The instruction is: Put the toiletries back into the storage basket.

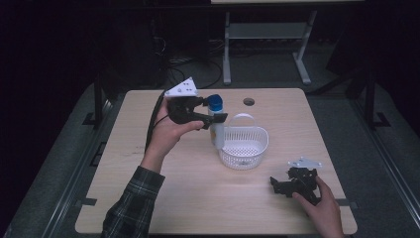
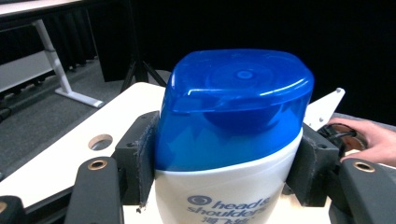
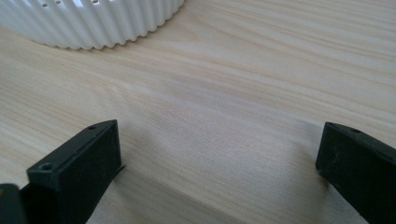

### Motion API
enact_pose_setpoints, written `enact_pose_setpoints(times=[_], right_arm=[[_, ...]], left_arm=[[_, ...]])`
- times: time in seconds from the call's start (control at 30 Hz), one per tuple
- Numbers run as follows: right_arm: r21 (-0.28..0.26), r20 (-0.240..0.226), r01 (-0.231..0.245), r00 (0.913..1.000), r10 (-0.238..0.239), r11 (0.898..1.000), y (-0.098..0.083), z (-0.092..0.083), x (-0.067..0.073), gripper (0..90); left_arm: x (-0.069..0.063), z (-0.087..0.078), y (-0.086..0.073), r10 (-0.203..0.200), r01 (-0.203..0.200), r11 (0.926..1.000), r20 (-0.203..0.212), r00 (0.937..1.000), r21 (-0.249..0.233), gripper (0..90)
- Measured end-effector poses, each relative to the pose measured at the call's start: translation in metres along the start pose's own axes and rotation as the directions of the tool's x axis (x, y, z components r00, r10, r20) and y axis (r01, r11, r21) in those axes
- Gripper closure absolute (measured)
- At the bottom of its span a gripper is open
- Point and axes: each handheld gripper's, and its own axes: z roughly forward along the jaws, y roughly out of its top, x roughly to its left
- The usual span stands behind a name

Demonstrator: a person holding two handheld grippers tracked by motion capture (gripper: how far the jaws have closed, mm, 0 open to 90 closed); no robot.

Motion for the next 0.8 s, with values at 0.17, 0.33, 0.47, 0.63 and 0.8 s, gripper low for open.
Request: enact_pose_setpoints(times=[0.17,0.33,0.47,0.63,0.8], right_arm=[[0.0,-0.001,0.001,1.0,-0.001,1.0,0.0,0.0,0.0,0.0],[0.0,-0.002,0.001,1.0,-0.001,1.0,0.0,0.0,0.0,0.0],[0.0,-0.003,0.002,1.0,-0.002,1.0,0.0,0.0,0.0,0.0],[0.002,-0.003,0.003,1.0,-0.003,1.0,0.0,0.0,0.0,0.0],[0.002,-0.004,0.003,1.0,-0.003,1.0,0.0,0.0,0.0,0.0]], left_arm=[[0.0,0.01,0.0,0.001,-0.001,1.0,-0.003,1.0,-0.006,35.1],[-0.001,0.019,-0.002,0.004,-0.004,1.0,-0.013,0.9999,-0.003,35.1],[-0.002,0.027,-0.004,0.012,-0.012,0.9999,-0.018,0.9998,0.011,35.1],[-0.003,0.036,-0.007,0.019,-0.018,0.9993,-0.021,0.9996,0.032,35.1],[-0.003,0.042,-0.012,0.017,-0.016,0.999,-0.022,0.9996,0.041,35.1]])
